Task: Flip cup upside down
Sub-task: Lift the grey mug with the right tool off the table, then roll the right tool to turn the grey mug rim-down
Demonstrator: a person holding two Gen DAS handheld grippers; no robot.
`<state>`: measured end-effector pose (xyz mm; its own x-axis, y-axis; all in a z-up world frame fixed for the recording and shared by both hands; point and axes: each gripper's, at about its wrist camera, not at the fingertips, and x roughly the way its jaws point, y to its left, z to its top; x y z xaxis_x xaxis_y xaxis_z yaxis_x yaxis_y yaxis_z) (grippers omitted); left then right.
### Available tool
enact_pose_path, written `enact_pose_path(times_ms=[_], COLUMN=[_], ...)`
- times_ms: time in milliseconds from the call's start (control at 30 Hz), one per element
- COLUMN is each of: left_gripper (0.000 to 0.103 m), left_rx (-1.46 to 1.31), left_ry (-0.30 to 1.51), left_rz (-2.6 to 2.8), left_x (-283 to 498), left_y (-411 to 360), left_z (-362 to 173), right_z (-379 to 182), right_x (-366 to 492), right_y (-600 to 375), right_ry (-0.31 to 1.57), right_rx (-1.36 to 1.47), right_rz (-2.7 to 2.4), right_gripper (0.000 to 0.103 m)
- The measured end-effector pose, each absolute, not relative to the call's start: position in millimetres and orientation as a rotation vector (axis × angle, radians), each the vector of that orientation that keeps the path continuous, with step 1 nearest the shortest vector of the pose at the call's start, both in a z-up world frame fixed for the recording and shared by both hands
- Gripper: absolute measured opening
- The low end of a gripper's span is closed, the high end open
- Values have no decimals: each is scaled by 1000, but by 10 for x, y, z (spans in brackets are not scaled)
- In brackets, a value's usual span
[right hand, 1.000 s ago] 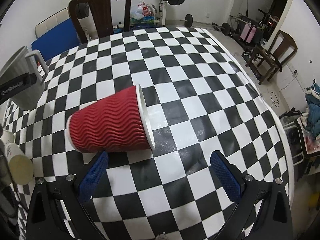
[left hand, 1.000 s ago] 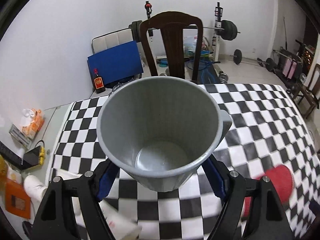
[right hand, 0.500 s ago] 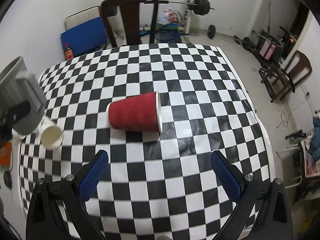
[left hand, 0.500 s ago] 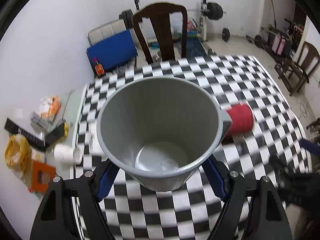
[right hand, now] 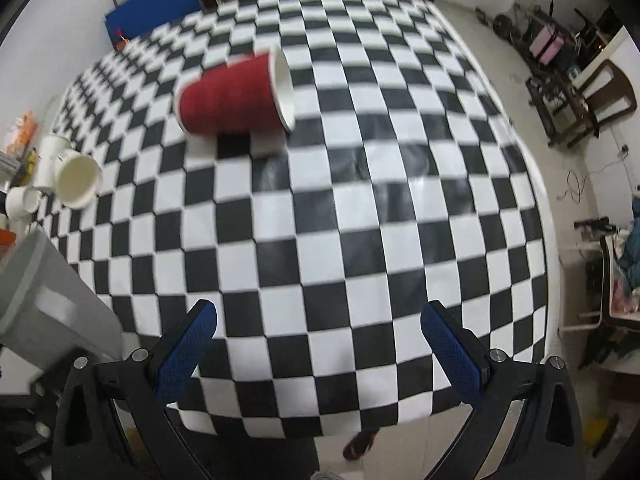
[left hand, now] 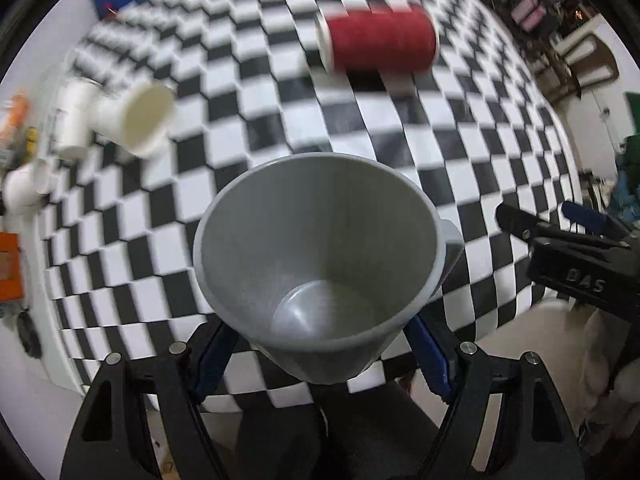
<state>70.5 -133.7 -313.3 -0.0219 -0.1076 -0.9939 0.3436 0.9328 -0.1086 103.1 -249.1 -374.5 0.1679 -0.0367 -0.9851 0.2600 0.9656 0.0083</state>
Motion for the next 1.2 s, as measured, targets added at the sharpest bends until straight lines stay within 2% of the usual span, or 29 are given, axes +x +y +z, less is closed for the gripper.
enact_pose_path(times_ms=[133,633,667,733,833,1200], left_gripper=[78,78,79,92,98,101], left_rx=[175,101,96,101,95,53], left_ry=[1638,1691,1691,1685,1670,1584], left_rz=[-370,-296,-298,-302,-316,-352], left_x=[874,1259,1278,1305,1324,1341], left_y=[-1460,-1536,-1508,-1461,-1444,-1268], left_z=[-3456,-3661,-3656,-3630,-3570,-3157], right_z=[-3927,-3962,-3949,-3922,-3883,-3704], right_x=[993,1067,1073,1094,1101,1069], right_y=[-2612,-2894,-2891,-2884,-2867,-2739], right_ry=[1439,1450,1448,1442,1435,1412], right_rx=[193,243,243,240,241,216], right_rz=[-243,-305,-306,-311,-319,-338], right_gripper=[103,103,103,103,103,103])
